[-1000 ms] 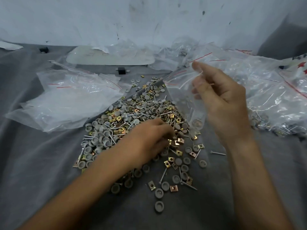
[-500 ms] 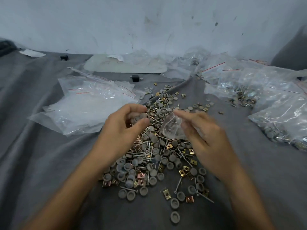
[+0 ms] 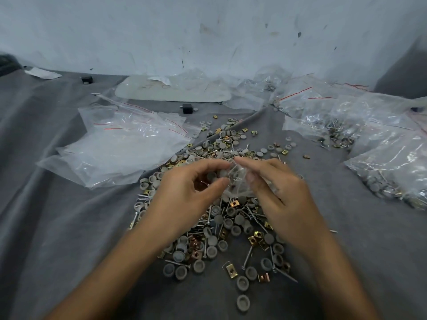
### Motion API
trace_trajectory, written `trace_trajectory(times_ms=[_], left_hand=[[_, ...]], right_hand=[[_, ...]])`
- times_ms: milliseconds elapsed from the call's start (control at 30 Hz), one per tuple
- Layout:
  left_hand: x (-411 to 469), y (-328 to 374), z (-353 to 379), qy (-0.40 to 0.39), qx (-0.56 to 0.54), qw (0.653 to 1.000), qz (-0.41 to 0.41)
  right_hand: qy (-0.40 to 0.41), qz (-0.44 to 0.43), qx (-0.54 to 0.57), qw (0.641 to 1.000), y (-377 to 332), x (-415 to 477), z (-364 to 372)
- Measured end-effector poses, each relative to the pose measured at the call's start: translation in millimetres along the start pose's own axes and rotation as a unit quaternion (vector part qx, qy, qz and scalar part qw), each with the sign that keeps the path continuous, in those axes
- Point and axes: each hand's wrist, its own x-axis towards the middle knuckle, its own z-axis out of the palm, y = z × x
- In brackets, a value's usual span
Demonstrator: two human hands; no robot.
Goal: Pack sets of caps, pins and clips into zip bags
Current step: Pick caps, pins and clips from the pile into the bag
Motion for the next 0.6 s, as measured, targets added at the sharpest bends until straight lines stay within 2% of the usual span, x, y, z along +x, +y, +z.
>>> trace_trajectory(times_ms=[200, 333, 467, 600], left_hand=[[2.3, 3.1, -4.6, 0.054, 0.046, 0.997, 0.025], [-0.9, 5.2, -1.9, 0.028, 0.055, 0.997, 0.037], [-1.9, 7.9, 1.2, 0.015, 0.026, 0.999, 0.013], [-1.8, 9.7, -1.2, 0.024, -0.013, 1.0, 0.002]], right_hand=[[0.001, 0.006, 0.017, 1.0, -0.8, -1.2, -1.0], [-0.007, 0.001, 0.013, 1.0, 0.0, -0.9, -0.1], [-0.001, -0.004, 0.022, 1.0, 0.1, -1.6, 0.2], [0.029, 0.03, 0.045, 0.998, 0.6, -2.1, -0.1]])
